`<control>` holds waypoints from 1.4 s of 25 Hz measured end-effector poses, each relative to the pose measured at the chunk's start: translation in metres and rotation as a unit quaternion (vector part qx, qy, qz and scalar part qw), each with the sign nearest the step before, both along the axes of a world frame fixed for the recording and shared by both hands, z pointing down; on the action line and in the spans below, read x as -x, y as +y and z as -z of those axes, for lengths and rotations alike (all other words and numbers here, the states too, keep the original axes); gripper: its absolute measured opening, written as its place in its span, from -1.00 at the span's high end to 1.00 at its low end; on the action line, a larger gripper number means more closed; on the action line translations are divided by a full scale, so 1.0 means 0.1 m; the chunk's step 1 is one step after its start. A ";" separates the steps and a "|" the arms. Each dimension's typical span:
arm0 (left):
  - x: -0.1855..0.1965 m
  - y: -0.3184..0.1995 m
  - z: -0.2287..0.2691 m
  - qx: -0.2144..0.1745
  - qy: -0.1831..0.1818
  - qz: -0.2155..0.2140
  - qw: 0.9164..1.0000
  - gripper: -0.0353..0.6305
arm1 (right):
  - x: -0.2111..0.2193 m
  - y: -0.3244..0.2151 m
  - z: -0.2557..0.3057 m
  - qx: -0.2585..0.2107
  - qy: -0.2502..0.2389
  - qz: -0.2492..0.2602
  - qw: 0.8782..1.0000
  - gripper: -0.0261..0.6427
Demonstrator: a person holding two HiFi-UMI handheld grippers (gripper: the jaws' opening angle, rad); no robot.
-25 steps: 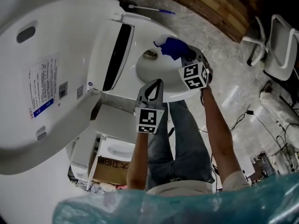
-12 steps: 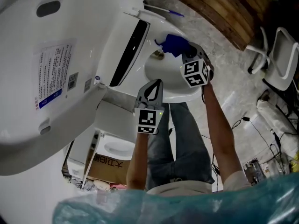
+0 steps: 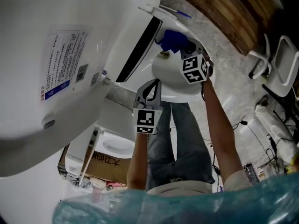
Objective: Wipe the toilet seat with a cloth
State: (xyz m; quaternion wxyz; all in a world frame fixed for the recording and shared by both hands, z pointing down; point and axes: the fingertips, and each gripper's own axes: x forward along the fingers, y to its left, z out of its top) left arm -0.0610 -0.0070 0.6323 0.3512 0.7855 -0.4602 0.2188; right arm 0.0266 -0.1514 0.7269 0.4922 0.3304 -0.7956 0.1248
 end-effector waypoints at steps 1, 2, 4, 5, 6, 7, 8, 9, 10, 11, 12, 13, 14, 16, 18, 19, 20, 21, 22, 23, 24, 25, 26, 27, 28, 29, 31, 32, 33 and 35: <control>0.04 0.01 0.00 0.000 -0.001 0.005 1.000 0.86 | 0.05 0.00 0.00 0.000 -0.001 0.002 1.000 0.87; 0.08 0.02 -0.01 0.001 -0.002 0.009 1.000 0.86 | 0.09 0.00 -0.01 0.000 -0.002 0.004 1.000 0.87; 0.15 0.04 -0.01 0.002 -0.004 0.016 1.000 0.86 | 0.19 0.02 -0.01 0.001 -0.005 0.009 1.000 0.87; 0.19 0.06 -0.01 0.003 -0.005 0.019 1.000 0.86 | 0.23 0.03 -0.02 0.001 -0.006 0.011 1.000 0.87; 0.22 0.07 -0.01 0.004 -0.006 0.023 1.000 0.86 | 0.27 0.04 -0.02 0.001 -0.007 0.012 1.000 0.87; 0.25 0.09 -0.01 0.005 -0.007 0.027 1.000 0.86 | 0.30 0.05 -0.02 0.002 -0.008 0.013 1.000 0.87; 0.28 0.10 -0.02 0.005 -0.007 0.031 0.999 0.86 | 0.33 0.05 -0.02 0.002 -0.009 0.013 1.000 0.87; 0.31 0.12 -0.02 0.006 -0.008 0.035 0.999 0.86 | 0.36 0.06 -0.02 0.002 -0.010 0.013 1.000 0.87; 0.33 0.13 -0.02 0.006 -0.009 0.038 0.999 0.86 | 0.40 0.08 -0.03 0.002 -0.011 0.013 1.000 0.87; 0.36 0.15 -0.03 0.007 -0.009 0.041 0.999 0.86 | 0.43 0.09 -0.03 0.002 -0.012 0.015 1.000 0.87; 0.38 0.16 -0.03 0.007 -0.010 0.044 0.999 0.86 | 0.46 0.11 -0.03 0.003 -0.013 0.017 1.000 0.87; 0.40 0.18 -0.03 0.007 -0.010 0.046 0.999 0.86 | 0.50 0.13 -0.03 0.003 -0.014 0.019 1.000 0.87; 0.41 0.19 -0.03 0.007 -0.011 0.048 0.999 0.86 | 0.53 0.16 -0.03 0.004 -0.016 0.022 1.000 0.87; 0.45 0.21 -0.03 0.007 -0.012 0.053 0.998 0.86 | 0.61 0.22 -0.04 0.006 -0.018 0.028 0.999 0.87; 0.48 0.24 -0.03 0.008 -0.013 0.058 0.998 0.86 | 0.69 0.29 -0.04 0.009 -0.021 0.035 0.999 0.87; 0.50 0.25 -0.03 0.008 -0.013 0.061 0.998 0.86 | 0.72 0.32 -0.05 0.011 -0.022 0.038 0.999 0.87; 0.51 0.27 -0.03 0.008 -0.014 0.063 0.998 0.86 | 0.76 0.36 -0.05 0.014 -0.024 0.041 0.999 0.87; 0.53 0.28 -0.03 0.008 -0.015 0.064 0.998 0.86 | 0.80 0.41 -0.05 0.017 -0.026 0.044 0.999 0.87; 0.54 0.30 -0.03 0.008 -0.016 0.066 0.998 0.86 | 0.84 0.45 -0.05 0.020 -0.028 0.048 0.998 0.87; 0.56 0.32 -0.03 0.009 -0.017 0.068 0.997 0.86 | 0.88 0.50 -0.05 0.022 -0.031 0.053 0.998 0.87; 0.57 0.34 -0.03 0.009 -0.018 0.071 0.997 0.86 | 0.92 0.56 -0.05 0.025 -0.033 0.057 0.998 0.87; 0.59 0.36 -0.03 0.010 -0.018 0.073 0.997 0.86 | 0.96 0.61 -0.06 0.028 -0.035 0.062 0.997 0.87; 0.60 0.39 -0.04 0.011 -0.020 0.075 0.997 0.86 | 0.99 0.67 -0.06 0.031 -0.037 0.066 0.997 0.87; 0.62 0.41 -0.04 0.012 -0.021 0.078 0.997 0.86 | 1.03 0.73 -0.06 0.035 -0.039 0.071 0.996 0.87; 0.64 0.44 -0.04 0.013 -0.021 0.081 0.996 0.86 | 1.07 0.80 -0.07 0.039 -0.041 0.076 0.996 0.87; 0.66 0.47 -0.05 0.013 -0.022 0.085 0.996 0.86 | 1.10 0.87 -0.07 0.042 -0.043 0.081 0.995 0.87; 0.70 0.53 -0.05 0.015 -0.024 0.091 0.995 0.86 | 1.16 1.00 -0.08 0.047 -0.046 0.091 0.994 0.87; 0.72 0.56 -0.05 0.015 -0.025 0.095 0.995 0.86 | 1.19 1.06 -0.09 0.050 -0.047 0.095 0.993 0.87; 0.74 0.60 -0.05 0.016 -0.026 0.098 0.995 0.86 | 1.22 1.11 -0.09 0.051 -0.048 0.099 0.993 0.87; 0.78 0.67 -0.05 0.017 -0.028 0.103 0.994 0.86 | 1.26 1.21 -0.09 0.053 -0.049 0.106 0.992 0.87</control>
